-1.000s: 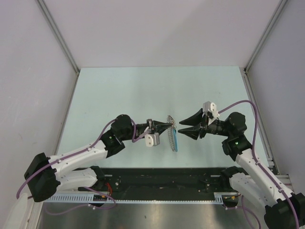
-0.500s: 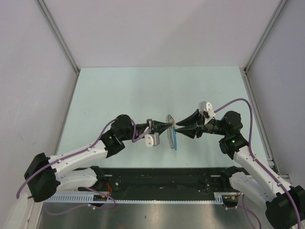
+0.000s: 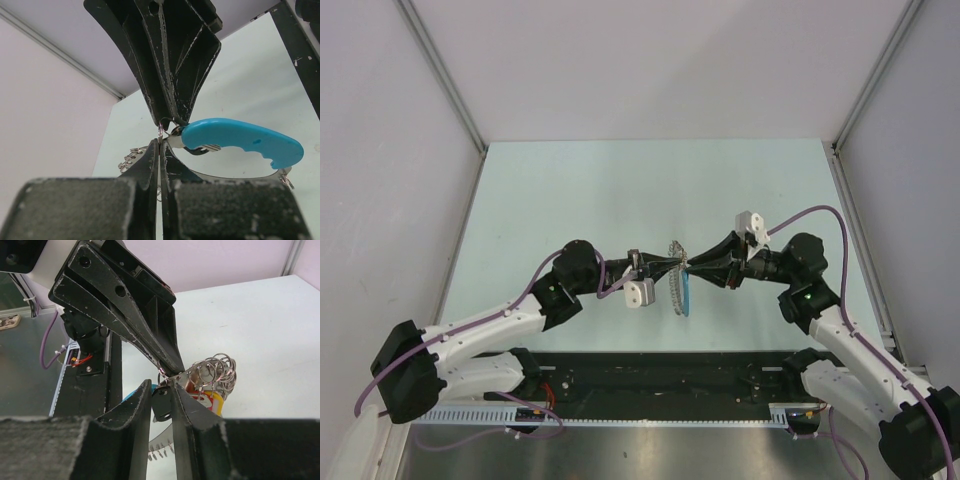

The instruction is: Remove the keys from the keyring

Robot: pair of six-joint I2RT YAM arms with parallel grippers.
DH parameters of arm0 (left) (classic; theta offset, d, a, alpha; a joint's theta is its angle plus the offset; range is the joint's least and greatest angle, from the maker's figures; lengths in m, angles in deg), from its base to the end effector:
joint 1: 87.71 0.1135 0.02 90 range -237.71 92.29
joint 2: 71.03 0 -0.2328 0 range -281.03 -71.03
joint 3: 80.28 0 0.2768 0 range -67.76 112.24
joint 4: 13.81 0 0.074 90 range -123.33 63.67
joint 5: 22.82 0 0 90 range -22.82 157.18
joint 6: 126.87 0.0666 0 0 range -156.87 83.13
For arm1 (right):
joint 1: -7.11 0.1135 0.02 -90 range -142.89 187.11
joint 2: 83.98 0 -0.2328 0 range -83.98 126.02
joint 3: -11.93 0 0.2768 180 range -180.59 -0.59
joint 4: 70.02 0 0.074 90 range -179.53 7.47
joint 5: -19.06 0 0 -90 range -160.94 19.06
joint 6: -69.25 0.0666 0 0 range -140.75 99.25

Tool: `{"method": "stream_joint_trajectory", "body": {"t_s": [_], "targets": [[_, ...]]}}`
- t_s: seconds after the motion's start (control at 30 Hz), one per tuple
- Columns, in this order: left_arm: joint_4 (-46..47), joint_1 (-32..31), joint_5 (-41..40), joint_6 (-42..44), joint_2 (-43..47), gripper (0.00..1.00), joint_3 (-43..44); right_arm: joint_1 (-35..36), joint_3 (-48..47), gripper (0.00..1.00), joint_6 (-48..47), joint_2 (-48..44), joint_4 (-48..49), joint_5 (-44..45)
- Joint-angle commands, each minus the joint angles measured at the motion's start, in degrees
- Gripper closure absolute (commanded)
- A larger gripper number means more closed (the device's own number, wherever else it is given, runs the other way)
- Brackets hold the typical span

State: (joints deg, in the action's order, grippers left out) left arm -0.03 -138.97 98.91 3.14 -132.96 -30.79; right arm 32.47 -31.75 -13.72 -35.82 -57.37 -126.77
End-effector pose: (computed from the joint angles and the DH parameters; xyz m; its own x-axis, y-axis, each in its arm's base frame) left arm 0.1675 -0.2648 0.2623 0.6493 0.0646 -0.7578 0.7507 0.1053 0.6522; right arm 0.2032 0.1573 0.2811 0.0074 0.0796 -0.9968 -0.9890 0.1481 0.0045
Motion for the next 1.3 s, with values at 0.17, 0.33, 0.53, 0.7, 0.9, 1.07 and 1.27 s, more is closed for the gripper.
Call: {"method": "stream_joint_trajectory", "body": {"t_s": [0.17,0.33,0.53,0.7,0.9,1.07,1.27], "targets": [[4.1,-0.2,-0.4,1.2,1.2,1.0,1.6,0.7,-0.8,0.92,0.4,-0.4,-0.9,2.3],[3.1,-0.2,-2.4,2.5,0.8,1.0,1.5,0.8,-3.7,1.0,1.1,-0.1,-4.8,2.8],[1.3,-0.3,-5.8,3.7,-0.3,1.0,2.0,1.8,-10.1,1.0,1.1,0.6,-14.2,5.8],[0.0,-0.8,-7.7,4.1,-1.3,1.0,2.9,4.6,-14.9,1.0,2.3,2.5,-19.5,8.6],[0.3,-0.8,-10.1,2.4,-1.8,1.0,3.4,8.6,-17.0,1.0,5.1,4.6,-21.0,10.8],[-0.2,-0.8,-12.6,1.7,-2.1,1.0,3.9,10.8,-20.0,1.0,11.5,6.2,-24.0,14.3],[0.6,-0.8,-14.1,0.1,-2.3,1.0,4.0,13.8,-21.4,1.0,16.9,6.9,-30.8,25.9]]}}
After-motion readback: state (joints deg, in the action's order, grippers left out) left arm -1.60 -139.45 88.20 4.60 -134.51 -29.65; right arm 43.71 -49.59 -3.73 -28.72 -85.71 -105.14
